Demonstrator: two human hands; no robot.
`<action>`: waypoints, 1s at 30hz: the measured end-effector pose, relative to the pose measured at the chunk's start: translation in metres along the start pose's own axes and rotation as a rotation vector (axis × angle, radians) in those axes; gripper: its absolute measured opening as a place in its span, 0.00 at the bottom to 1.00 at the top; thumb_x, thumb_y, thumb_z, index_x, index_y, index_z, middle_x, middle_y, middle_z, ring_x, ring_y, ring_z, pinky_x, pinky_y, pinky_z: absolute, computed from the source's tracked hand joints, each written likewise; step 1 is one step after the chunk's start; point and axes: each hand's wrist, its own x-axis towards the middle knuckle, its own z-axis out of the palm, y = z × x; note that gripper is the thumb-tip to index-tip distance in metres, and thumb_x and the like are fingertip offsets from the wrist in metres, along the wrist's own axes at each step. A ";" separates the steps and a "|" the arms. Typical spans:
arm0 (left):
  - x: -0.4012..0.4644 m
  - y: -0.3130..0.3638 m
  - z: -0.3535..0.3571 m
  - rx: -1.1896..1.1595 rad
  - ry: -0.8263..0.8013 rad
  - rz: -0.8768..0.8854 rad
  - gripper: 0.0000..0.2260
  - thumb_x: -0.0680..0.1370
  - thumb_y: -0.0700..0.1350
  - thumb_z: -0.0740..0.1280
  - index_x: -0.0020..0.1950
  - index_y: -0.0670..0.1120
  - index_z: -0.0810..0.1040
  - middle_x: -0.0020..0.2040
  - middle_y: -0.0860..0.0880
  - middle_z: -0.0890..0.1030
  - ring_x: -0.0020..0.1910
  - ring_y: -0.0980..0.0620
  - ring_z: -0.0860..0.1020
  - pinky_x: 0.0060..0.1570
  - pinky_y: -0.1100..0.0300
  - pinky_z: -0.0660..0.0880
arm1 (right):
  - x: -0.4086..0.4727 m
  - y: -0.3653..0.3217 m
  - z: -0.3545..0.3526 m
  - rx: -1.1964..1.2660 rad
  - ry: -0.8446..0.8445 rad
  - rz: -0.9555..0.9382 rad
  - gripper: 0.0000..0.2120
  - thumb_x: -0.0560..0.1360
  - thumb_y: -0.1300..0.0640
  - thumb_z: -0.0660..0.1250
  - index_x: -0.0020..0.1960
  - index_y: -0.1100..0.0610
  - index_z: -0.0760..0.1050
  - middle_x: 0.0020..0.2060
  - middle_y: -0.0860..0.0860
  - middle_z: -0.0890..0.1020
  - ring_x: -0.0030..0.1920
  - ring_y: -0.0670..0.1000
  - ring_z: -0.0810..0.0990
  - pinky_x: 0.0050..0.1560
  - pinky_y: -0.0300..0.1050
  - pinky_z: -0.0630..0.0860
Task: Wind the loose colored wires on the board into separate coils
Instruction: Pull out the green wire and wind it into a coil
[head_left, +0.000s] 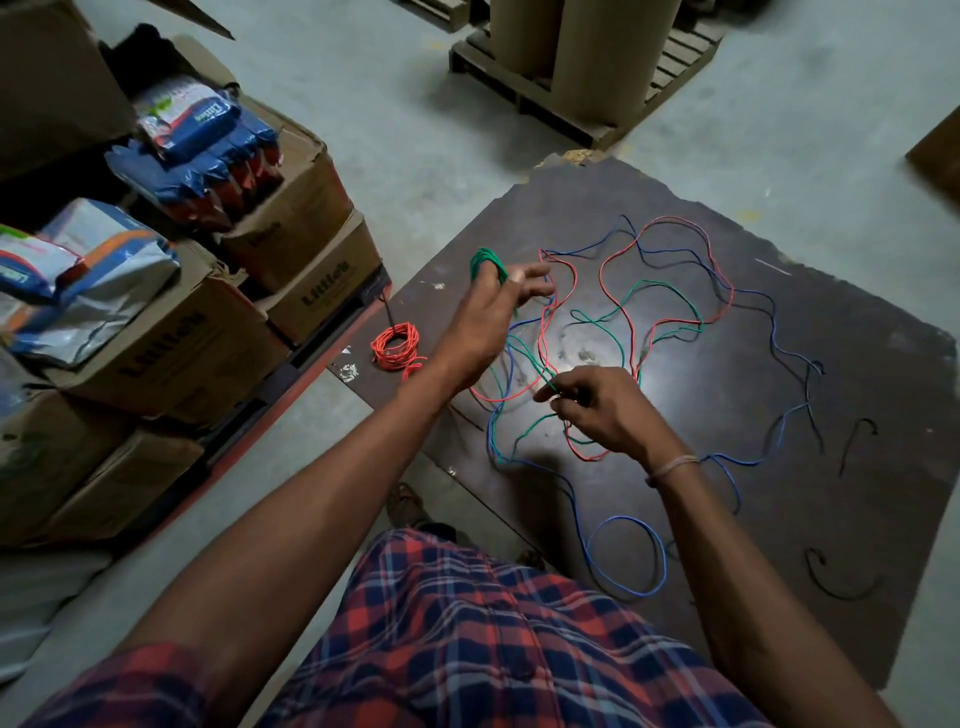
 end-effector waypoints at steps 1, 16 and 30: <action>0.000 -0.006 -0.001 0.264 -0.012 0.024 0.18 0.87 0.43 0.53 0.73 0.33 0.60 0.65 0.41 0.79 0.55 0.59 0.82 0.60 0.66 0.74 | 0.000 0.000 -0.003 -0.013 0.050 0.012 0.10 0.73 0.60 0.73 0.50 0.48 0.87 0.36 0.47 0.83 0.35 0.44 0.78 0.41 0.35 0.71; -0.014 -0.023 -0.037 1.097 -0.290 -0.023 0.20 0.84 0.55 0.61 0.45 0.40 0.79 0.37 0.42 0.78 0.41 0.39 0.77 0.37 0.53 0.63 | -0.001 0.027 -0.026 0.611 0.416 0.186 0.12 0.78 0.57 0.74 0.43 0.66 0.78 0.32 0.54 0.75 0.32 0.51 0.74 0.34 0.39 0.75; 0.001 -0.033 -0.051 -0.242 0.165 -0.494 0.16 0.85 0.47 0.62 0.39 0.45 0.72 0.21 0.55 0.64 0.18 0.59 0.58 0.20 0.67 0.57 | 0.000 0.052 -0.038 -0.445 -0.212 0.112 0.04 0.73 0.45 0.76 0.44 0.44 0.85 0.46 0.47 0.81 0.51 0.48 0.75 0.55 0.52 0.70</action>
